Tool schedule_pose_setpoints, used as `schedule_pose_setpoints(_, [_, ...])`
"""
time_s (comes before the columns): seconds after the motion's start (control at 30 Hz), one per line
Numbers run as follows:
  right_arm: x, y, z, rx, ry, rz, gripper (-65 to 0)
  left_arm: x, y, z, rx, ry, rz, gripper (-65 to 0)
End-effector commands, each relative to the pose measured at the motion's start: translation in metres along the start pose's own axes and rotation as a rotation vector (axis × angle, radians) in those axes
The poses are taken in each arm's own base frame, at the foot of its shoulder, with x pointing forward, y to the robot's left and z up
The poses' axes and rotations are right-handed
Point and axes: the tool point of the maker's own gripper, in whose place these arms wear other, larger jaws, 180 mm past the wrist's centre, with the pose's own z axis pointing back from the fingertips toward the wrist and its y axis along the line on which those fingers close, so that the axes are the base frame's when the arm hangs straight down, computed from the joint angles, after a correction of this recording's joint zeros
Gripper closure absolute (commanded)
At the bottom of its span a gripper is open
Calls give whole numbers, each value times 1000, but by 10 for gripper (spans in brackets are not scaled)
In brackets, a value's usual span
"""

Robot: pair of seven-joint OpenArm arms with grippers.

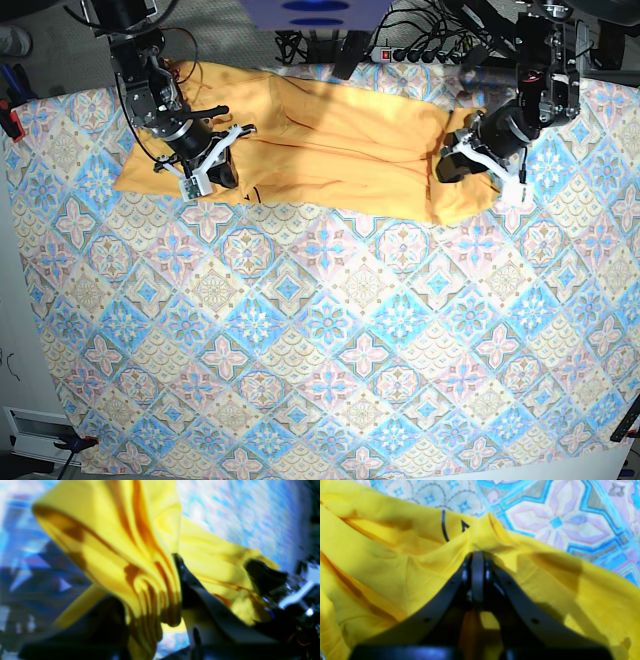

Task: Fold the T-shirt properly
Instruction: 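Fold the strip's end with the left gripper toward the right gripper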

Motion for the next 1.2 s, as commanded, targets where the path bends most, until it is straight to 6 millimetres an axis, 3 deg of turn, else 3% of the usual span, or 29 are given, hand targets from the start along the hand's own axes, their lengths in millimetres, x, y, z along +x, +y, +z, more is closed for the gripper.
schedule_pose_setpoints(0.0, [-44,11,5,34,177,16,0,16,-22,-1,-58,-50,-30,0])
schedule_pose_setpoints(0.1, [-43,10,5,32,175,15,0,7,-53,-15,-131,-30,-32,0])
schedule_pose_setpoints(0.2, [-43,10,5,32,173,16,0,2,-70,-25,-167,-14,-50,0])
schedule_pose_setpoints(0.4, [-43,10,5,32,173,16,0,-12,-88,-40,-179,-6,-21,0])
schedule_pose_setpoints(0.6, [-43,9,5,31,173,15,0,-48,-106,-57,-225,93,-5,0])
schedule_pose_setpoints(0.8, [-38,-2,7,2,158,2,0,-60,-86,-70,-182,140,34,0])
schedule_pose_setpoints(0.93, [-37,-5,7,-5,155,-2,0,-64,-84,-70,-182,157,34,0])
schedule_pose_setpoints(1.0, [-36,-5,7,-6,154,-1,0,-69,-85,-69,-187,187,34,-38])
schedule_pose_setpoints(1.17, [-36,-5,7,-6,154,-1,0,-70,-88,-69,-194,222,17,-203])
